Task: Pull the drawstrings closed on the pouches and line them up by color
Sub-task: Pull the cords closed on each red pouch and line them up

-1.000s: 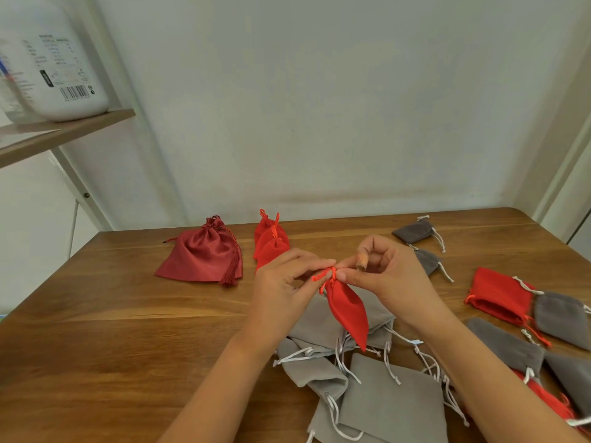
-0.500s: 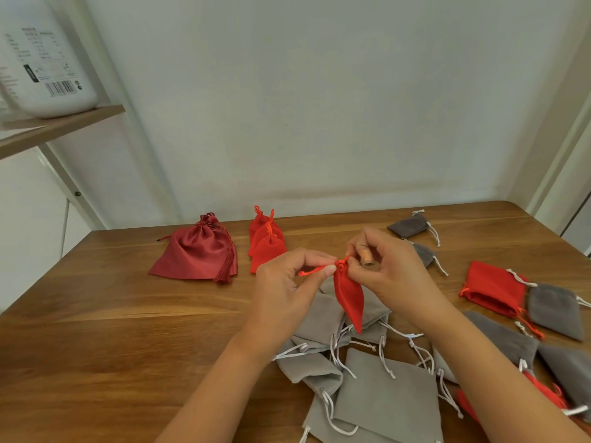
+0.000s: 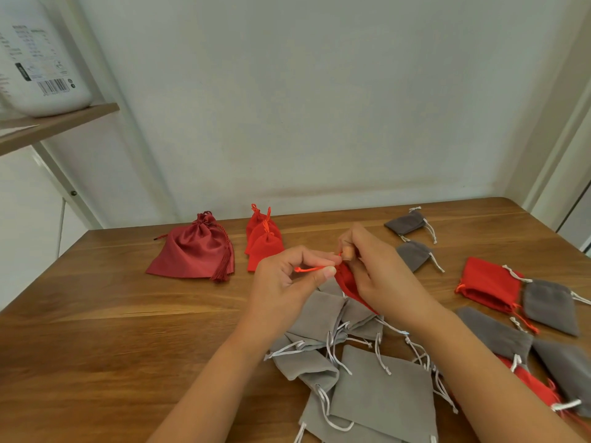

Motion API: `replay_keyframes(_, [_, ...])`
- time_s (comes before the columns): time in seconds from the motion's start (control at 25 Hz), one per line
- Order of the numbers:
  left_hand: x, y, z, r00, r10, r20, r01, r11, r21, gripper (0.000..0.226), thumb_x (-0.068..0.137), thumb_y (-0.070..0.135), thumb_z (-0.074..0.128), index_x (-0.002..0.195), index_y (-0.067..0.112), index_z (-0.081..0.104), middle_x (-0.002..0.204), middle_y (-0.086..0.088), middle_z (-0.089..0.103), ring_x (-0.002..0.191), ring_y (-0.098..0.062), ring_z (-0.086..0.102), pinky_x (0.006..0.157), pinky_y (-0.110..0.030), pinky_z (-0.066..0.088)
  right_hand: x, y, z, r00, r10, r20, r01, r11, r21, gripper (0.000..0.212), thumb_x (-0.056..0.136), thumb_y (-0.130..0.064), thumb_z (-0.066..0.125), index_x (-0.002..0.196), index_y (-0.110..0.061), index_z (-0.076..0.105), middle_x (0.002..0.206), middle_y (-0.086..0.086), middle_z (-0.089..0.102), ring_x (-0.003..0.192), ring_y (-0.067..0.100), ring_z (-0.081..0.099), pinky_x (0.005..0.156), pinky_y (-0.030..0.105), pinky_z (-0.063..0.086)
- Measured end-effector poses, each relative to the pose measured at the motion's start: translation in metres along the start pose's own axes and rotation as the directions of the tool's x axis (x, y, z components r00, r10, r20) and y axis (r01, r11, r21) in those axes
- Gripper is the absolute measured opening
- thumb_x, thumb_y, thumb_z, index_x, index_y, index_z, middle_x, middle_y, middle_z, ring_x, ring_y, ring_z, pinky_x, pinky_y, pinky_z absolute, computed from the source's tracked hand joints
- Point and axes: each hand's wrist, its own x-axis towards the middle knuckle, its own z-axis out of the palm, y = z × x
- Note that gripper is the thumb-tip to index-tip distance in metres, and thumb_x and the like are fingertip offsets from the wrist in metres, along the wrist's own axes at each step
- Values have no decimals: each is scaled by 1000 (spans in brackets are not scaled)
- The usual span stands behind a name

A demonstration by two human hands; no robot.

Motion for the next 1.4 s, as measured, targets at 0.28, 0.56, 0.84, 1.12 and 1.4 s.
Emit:
replay_keyframes(0.28, [1, -3, 2, 999, 1, -32, 0, 999, 44, 17, 76, 0, 72, 81, 16, 73, 89, 2, 75, 92, -12, 70, 83, -21, 52, 0, 6, 8, 1000, -10, -17, 7, 986, -167, 23, 89, -12, 45, 102, -12, 64, 96, -4, 55, 84, 6, 52, 74, 9, 39])
replay_keyframes(0.56, [7, -5, -6, 996, -70, -57, 63, 991, -119, 16, 72, 11, 70, 87, 3, 72, 88, -7, 75, 85, -18, 71, 72, -23, 54, 4, 1, 6, 933, 358, 29, -350, 891, 290, 13, 92, -9, 57, 86, -18, 64, 83, -4, 65, 79, 10, 61, 74, 21, 50])
replay_keyframes(0.84, [10, -1, -7, 990, -120, -68, 112, 987, -114, 23, 78, 17, 64, 92, -1, 68, 81, -5, 73, 72, -10, 64, 62, -19, 49, 3, -4, 9, 941, 336, -47, -305, 898, 318, 15, 88, -7, 61, 80, -20, 62, 79, -7, 63, 75, 8, 57, 72, 22, 46])
replay_keyframes(1.12, [14, 1, -26, 840, -526, 133, 542, 809, -228, 15, 91, 6, 54, 91, 3, 69, 64, 3, 59, 57, -5, 40, 48, -13, 34, -5, -3, 23, 971, -199, -133, 177, 971, -162, 8, 82, -6, 61, 87, -12, 58, 104, -4, 57, 92, -2, 49, 81, 6, 35])
replay_keyframes(1.4, [13, 3, -37, 761, -612, 215, 627, 779, -4, 13, 87, 3, 62, 84, 6, 73, 63, 4, 61, 59, -5, 44, 56, -16, 36, -9, 0, 27, 964, -262, 45, 265, 945, -192, 17, 92, -21, 43, 93, -13, 58, 100, -1, 63, 84, 10, 56, 72, 27, 46])
